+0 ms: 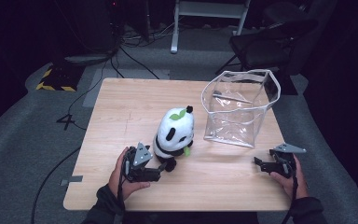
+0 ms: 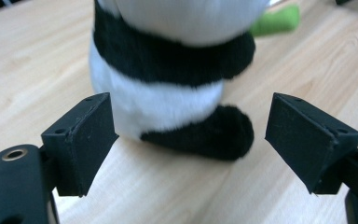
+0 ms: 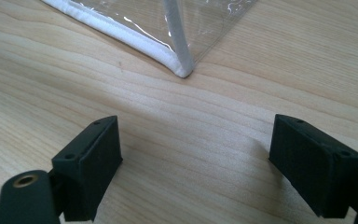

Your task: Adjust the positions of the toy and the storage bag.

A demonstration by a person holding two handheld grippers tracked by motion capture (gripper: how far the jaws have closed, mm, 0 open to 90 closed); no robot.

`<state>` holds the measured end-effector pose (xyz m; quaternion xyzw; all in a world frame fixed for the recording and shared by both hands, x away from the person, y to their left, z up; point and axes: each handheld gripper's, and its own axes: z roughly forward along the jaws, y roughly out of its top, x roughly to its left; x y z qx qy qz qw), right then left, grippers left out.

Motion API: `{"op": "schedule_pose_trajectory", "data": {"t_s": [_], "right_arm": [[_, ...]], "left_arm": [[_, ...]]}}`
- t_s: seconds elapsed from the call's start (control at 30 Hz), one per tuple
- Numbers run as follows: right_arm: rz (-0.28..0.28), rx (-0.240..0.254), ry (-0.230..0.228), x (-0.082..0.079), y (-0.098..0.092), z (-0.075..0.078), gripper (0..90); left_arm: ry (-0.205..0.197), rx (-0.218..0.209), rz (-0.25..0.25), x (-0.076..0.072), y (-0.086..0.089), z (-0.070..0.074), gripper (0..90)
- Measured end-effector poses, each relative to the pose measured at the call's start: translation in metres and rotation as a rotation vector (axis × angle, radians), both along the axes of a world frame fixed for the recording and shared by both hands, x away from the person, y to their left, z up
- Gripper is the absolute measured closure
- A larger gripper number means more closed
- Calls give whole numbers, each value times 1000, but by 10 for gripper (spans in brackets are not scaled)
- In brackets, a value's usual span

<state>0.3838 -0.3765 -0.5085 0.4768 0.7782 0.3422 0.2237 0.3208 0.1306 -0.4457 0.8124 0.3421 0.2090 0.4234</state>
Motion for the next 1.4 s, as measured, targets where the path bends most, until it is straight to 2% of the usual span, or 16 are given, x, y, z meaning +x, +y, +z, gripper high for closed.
{"op": "schedule_pose_trajectory", "data": {"t_s": [0.07,0.13,0.17,0.23,0.3,0.37,0.43,0.63,0.7,0.8,1.03,1.2,1.23,1.27,1.4], "right_arm": [[0,0,0,0,0,0,165],[0,0,0,0,0,0,165],[0,0,0,0,0,0,165],[0,0,0,0,0,0,165],[0,0,0,0,0,0,165],[0,0,0,0,0,0,165],[0,0,0,0,0,0,165],[0,0,0,0,0,0,165],[0,0,0,0,0,0,165],[0,0,0,0,0,0,165],[-1,0,0,0,0,0,165],[0,0,0,0,0,0,165],[0,0,0,0,0,0,165],[0,0,0,0,0,0,165],[0,0,0,0,0,0,165]], "left_arm": [[-9,-2,1,1,-1,3,159],[-30,-13,9,1,-4,8,160],[-56,-26,23,2,-6,12,160],[-71,-41,29,1,-7,14,159],[-87,-56,32,1,-9,17,158],[-96,-56,10,1,-11,20,157],[-112,-65,24,2,-15,24,157],[-124,-86,55,7,-19,28,157],[-119,-99,49,11,-21,28,157],[-119,-94,48,17,-25,28,156],[-106,-111,51,32,-31,21,93],[-132,-104,30,36,-33,19,201],[-145,-83,31,36,-33,18,255],[-145,-83,31,36,-33,18,282],[-152,-74,48,34,-30,19,337]]}}
